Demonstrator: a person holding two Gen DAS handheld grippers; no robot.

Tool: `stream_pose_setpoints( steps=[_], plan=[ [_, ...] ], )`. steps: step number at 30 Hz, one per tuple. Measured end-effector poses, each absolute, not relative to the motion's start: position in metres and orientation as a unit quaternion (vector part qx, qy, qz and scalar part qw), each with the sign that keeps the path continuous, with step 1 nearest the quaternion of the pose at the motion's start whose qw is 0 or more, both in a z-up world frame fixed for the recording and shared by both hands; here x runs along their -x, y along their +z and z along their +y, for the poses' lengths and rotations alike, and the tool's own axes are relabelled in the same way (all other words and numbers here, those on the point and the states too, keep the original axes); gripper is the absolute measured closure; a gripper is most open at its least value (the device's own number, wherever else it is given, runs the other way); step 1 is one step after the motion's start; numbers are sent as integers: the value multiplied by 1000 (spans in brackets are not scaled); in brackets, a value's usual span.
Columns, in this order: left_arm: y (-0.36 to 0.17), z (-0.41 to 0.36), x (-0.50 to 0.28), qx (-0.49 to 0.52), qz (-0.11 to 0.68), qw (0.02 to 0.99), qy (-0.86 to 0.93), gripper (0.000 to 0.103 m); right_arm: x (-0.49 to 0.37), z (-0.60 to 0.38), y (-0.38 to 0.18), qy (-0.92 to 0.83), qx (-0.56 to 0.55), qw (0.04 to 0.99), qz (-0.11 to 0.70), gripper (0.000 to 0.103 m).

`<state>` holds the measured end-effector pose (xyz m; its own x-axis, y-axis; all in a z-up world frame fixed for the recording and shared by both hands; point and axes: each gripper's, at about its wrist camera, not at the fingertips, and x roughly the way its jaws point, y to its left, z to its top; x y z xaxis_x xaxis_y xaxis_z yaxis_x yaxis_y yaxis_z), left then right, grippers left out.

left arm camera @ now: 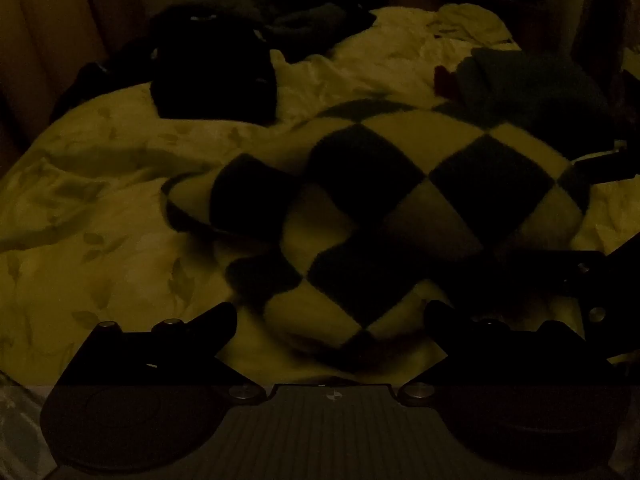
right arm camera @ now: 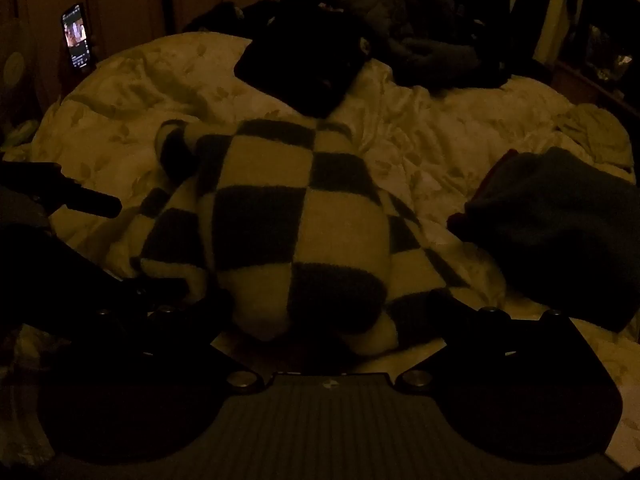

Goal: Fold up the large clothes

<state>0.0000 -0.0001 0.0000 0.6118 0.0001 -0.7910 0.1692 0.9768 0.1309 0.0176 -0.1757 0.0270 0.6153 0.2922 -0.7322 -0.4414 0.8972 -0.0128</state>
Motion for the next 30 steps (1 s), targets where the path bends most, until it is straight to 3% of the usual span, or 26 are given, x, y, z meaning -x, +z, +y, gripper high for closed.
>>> stream_pose_setpoints(
  steps=[30],
  plan=[
    [-6,1,-1,-81,427,900,-42,0,-17,-174,22,178,132,904,366,1]
  ],
)
